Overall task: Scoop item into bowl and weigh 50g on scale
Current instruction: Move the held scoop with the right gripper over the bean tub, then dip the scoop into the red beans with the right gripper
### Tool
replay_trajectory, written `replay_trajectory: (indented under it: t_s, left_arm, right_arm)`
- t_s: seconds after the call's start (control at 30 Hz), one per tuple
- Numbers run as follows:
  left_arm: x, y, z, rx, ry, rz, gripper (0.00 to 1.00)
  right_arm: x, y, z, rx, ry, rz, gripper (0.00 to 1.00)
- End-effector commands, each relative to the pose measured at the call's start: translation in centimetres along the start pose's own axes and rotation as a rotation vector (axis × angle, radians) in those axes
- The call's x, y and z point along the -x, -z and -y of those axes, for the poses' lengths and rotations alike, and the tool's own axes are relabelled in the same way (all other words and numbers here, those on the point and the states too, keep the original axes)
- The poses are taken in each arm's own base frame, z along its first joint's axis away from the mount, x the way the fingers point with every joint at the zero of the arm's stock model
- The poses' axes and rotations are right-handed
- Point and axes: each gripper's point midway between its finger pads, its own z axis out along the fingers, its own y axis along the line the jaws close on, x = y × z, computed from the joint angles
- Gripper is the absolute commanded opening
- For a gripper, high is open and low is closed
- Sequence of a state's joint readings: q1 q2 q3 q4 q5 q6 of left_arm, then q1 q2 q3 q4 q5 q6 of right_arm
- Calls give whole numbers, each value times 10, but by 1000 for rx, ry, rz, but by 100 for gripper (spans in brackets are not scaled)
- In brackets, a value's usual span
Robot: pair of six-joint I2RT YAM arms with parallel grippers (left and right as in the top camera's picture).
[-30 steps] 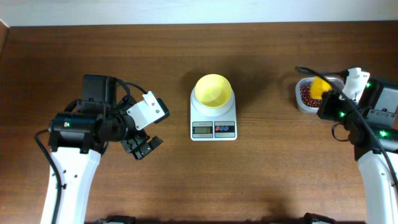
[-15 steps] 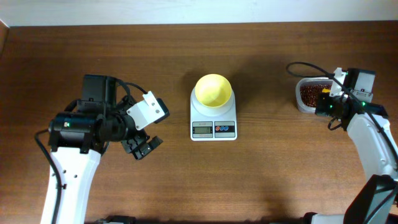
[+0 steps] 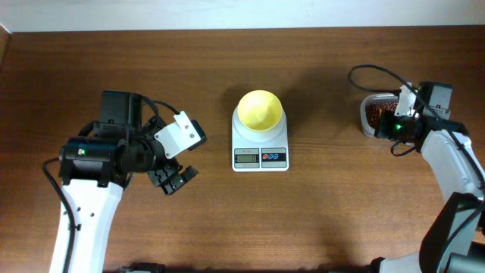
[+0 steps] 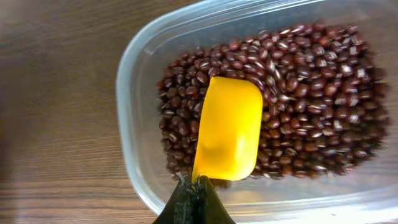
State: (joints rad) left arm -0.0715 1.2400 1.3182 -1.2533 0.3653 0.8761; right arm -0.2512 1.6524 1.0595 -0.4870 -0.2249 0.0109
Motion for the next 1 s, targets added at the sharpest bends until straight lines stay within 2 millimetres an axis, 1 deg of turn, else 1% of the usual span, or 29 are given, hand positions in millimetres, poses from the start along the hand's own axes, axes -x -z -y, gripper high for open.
replay_trajectory:
  t_s: [0.0,0.07,0.1,0.2,0.37,0.4,0.47,0.53,0.6,0.7,0.8,0.93,0.97]
  left_arm:
    - [-3,-3,0,-8,-10,-8,99]
    - [-3,-3,0,-8,-10,-8,99]
    - [-3,-3,0,-8,-10,-8,99]
    - [-3,-3,0,-8,-10,-8,99]
    - [-3,-3,0,-8,-10,-8,99]
    - [-3,-3,0,-8,-10,-8,99]
    - [-3,-3,0,-8,-10,-8,99]
    - [-3,-3,0,-8,-10,-8,99]
    - [-3,-3,0,-8,-10,-8,99]
    - [-3,-3,0,-8,-10,-8,99]
    - [-3,-3,0,-8,-10,-8,99]
    - [-3,-3,0,-8,-10,-8,99]
    - [-3,-3,0,-8,-10,-8,99]
  right_arm:
    - [-22,-12,-10,98,-98,-79,4]
    - [-21,-9,2,96,-193,-77,4]
    - [-20,-6,4,132,-223,-72,4]
    - [-15,2,0,261,-279,-56,4]
    - [-15,5,7,273,-306,-52,4]
    - [-16,4,10,270,-315,-54,4]
    - [-24,-6,14,275,-339,-87,4]
    - [-31,-18,8,333,-360,-123,4]
    - [-35,-21,6,350,-371,-143,4]
    - [-39,-21,5,350,-380,-158,4]
    - [-41,-20,8,343,-437,-173,4]
    - [-42,-15,26,329,-556,-173,4]
    - [-41,-13,28,341,-568,-167,4]
